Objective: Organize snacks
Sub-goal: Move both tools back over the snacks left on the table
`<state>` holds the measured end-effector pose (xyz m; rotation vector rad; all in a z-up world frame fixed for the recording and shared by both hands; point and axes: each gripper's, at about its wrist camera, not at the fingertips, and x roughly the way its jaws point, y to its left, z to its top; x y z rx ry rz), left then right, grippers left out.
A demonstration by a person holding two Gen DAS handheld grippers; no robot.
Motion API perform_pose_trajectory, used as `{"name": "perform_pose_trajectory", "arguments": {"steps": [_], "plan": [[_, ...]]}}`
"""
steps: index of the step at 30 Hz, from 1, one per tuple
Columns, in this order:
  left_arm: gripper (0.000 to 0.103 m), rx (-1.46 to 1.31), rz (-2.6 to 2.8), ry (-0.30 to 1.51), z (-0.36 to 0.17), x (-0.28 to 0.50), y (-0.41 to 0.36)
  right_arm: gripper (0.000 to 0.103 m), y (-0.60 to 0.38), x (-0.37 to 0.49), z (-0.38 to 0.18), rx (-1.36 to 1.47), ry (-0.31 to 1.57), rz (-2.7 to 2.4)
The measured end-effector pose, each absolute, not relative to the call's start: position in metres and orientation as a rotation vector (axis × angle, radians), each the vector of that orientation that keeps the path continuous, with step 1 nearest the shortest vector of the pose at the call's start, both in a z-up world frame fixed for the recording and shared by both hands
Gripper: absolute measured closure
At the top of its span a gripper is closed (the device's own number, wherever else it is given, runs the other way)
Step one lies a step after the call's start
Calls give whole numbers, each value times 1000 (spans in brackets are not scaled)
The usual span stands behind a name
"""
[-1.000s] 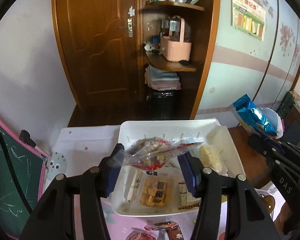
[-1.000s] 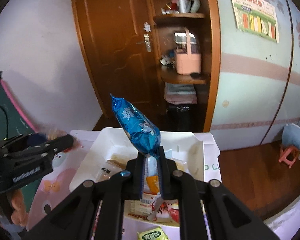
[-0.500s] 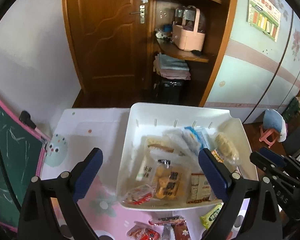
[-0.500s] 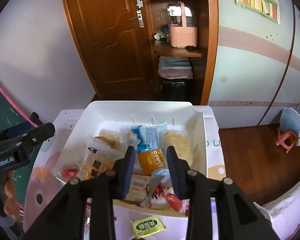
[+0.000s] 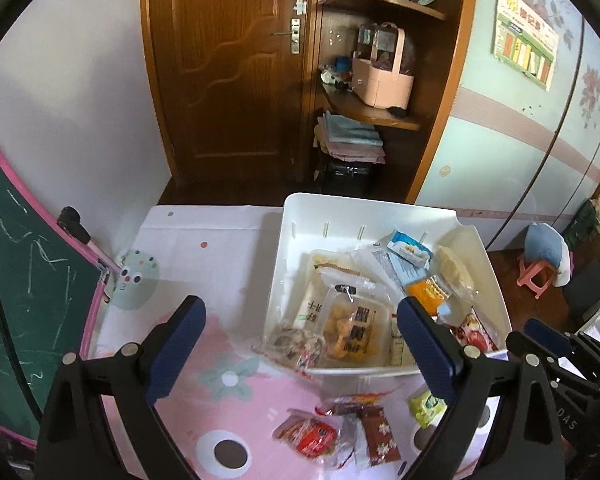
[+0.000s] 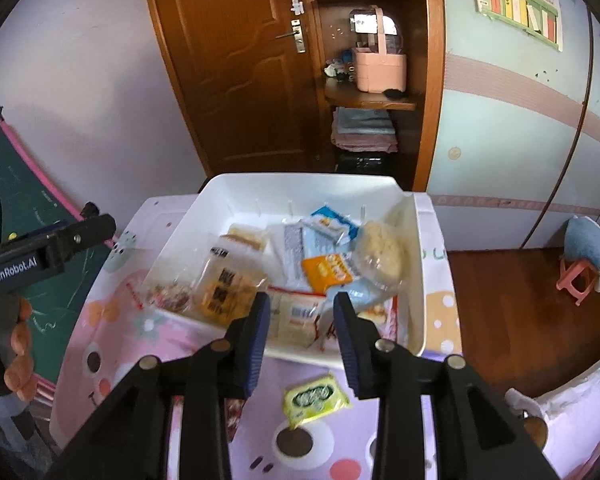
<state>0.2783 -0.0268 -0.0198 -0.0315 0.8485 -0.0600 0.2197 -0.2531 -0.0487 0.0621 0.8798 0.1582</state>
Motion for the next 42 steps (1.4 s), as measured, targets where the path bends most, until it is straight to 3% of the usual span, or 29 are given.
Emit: {"name": "perform_pose_trajectory", "arguments": {"steps": [11, 21, 42], "plan": [[7, -24, -94, 791, -6, 218, -18, 70, -239, 177, -42, 101, 855, 210], [7, -173, -103, 805, -28, 188, 2, 70, -225, 155, -58, 130, 858, 256], [7, -209, 57, 1140, -180, 222, 27, 70, -172, 203, -188, 169, 1199, 286]]}}
